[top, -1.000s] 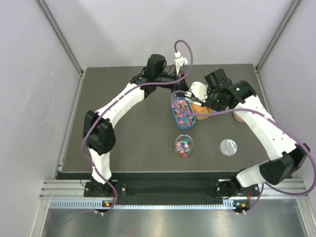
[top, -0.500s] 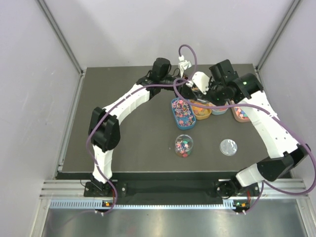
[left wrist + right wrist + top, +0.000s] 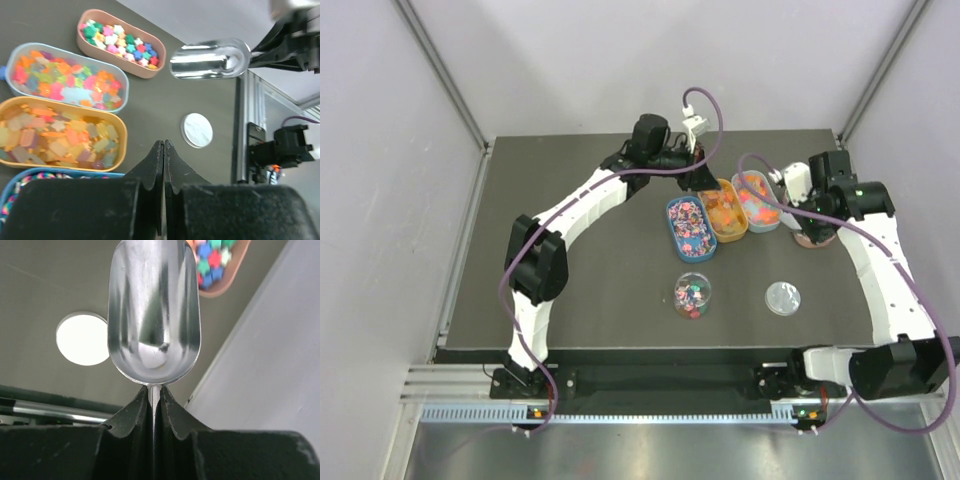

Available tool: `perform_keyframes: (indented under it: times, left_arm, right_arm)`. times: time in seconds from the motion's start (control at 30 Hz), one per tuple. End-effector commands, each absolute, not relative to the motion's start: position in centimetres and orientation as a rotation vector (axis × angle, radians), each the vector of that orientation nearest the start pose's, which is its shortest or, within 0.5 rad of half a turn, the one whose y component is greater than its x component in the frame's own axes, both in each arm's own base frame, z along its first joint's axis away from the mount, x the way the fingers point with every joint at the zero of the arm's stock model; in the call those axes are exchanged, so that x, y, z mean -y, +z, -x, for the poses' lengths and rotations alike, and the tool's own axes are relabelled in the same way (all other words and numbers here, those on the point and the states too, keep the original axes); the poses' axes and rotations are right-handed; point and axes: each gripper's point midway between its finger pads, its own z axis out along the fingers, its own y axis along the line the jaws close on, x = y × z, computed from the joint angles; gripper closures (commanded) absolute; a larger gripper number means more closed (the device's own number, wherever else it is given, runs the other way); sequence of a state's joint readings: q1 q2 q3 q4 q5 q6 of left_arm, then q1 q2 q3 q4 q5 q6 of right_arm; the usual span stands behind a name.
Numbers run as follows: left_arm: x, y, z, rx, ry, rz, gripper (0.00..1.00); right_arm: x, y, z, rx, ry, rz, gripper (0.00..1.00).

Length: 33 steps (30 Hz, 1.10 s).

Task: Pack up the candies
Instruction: Scoop the fake candies from the storage box.

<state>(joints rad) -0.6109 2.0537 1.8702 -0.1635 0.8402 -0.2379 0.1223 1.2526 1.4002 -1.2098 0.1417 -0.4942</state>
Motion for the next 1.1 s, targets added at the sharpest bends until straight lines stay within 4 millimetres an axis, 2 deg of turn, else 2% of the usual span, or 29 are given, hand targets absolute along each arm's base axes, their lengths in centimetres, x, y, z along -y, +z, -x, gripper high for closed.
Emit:
perform_keyframes:
  times: [0.0, 0.07, 0.1, 0.17, 0.2, 0.37, 0.47, 0.6, 0.67, 0.83, 0.93, 1.07]
  left_arm:
    - [43.4, 27.6, -39.8, -1.678, -1.264, -0.949, 1.0]
    - [43.7, 27.6, -41.0, -1.654, -1.228, -0.937, 1.0]
    - [44.2, 26.2, -41.9, -1.668, -1.219, -0.935, 1.0]
    - [45.2, 25.4, -43.9, -1.647, -1.192, -0.948, 1.0]
    - [45.6, 25.1, -44.5, -1.646, -1.188, -0.956, 1.0]
    - [46.6, 22.9, -47.2, -1.628, -1.155, -0.96, 1.0]
    - [46.4, 22.0, -47.8, -1.635, -1.15, -0.951, 1.0]
    - [45.7, 21.4, -47.6, -1.663, -1.203, -0.931, 1.0]
    - [45.2, 21.0, -47.6, -1.683, -1.233, -0.922, 1.0]
    - [44.0, 21.1, -48.3, -1.695, -1.277, -0.874, 1.0]
    - [43.1, 21.1, -49.0, -1.695, -1.282, -0.842, 1.0]
    - [41.7, 21.0, -49.9, -1.698, -1.284, -0.796, 1.0]
  right_arm:
    - [4.2, 22.3, -25.9, -2.589, -0.451, 0.62, 1.0]
    - [5.3, 21.3, -25.4, -2.638, -0.49, 0.614, 1.0]
    - [6.4, 21.1, -25.3, -2.66, -0.538, 0.585, 1.0]
    - [7.1, 20.2, -25.2, -2.703, -0.567, 0.586, 1.0]
    - [8.7, 19.9, -24.9, -2.737, -0.579, 0.501, 1.0]
    - [10.7, 19.1, -25.8, -2.812, -0.573, 0.406, 1.0]
    - [11.7, 18.8, -26.6, -2.841, -0.588, 0.388, 1.0]
    - [12.4, 17.6, -28.3, -2.886, -0.592, 0.386, 1.0]
    - [12.7, 17.8, -29.3, -2.882, -0.603, 0.387, 1.0]
    - [13.3, 16.5, -30.8, -2.943, -0.607, 0.41, 1.0]
    - [13.7, 15.4, -31.3, -2.987, -0.618, 0.436, 1.0]
    - [14.0, 13.9, -31.0, -3.057, -0.626, 0.482, 1.0]
